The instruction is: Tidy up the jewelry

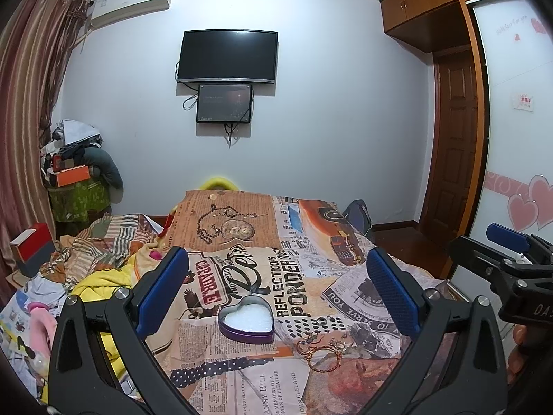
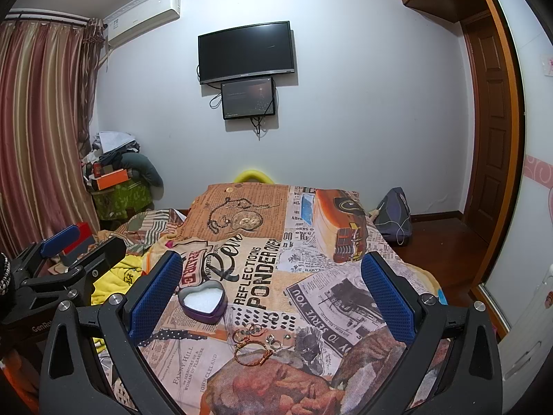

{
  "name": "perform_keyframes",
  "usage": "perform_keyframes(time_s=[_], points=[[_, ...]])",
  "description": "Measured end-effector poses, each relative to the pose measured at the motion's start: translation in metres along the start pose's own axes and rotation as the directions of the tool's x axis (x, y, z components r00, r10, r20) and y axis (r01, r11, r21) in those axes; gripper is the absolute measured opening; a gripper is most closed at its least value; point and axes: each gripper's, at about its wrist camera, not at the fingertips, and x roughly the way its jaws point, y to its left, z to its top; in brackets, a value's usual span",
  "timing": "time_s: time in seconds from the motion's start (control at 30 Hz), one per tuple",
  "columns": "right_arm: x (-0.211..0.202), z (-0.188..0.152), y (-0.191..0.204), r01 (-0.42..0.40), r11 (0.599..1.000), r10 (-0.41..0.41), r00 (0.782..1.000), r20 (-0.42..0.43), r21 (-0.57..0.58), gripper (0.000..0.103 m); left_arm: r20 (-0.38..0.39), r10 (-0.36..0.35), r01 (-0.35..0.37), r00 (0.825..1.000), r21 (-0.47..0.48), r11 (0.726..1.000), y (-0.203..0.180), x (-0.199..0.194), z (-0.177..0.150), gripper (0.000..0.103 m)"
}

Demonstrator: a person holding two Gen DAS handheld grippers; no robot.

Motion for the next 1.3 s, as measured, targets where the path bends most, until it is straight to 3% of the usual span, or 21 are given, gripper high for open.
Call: perform_keyframes(time_s=[1.3], points=[[0.0002, -0.0057, 0.0001, 0.001, 1.0, -0.001, 1.0, -0.009, 0.0, 0.103, -0.004, 0.005, -0.005, 1.0, 0.014, 1.0, -0.005, -0.0001, -0.001, 0.103]])
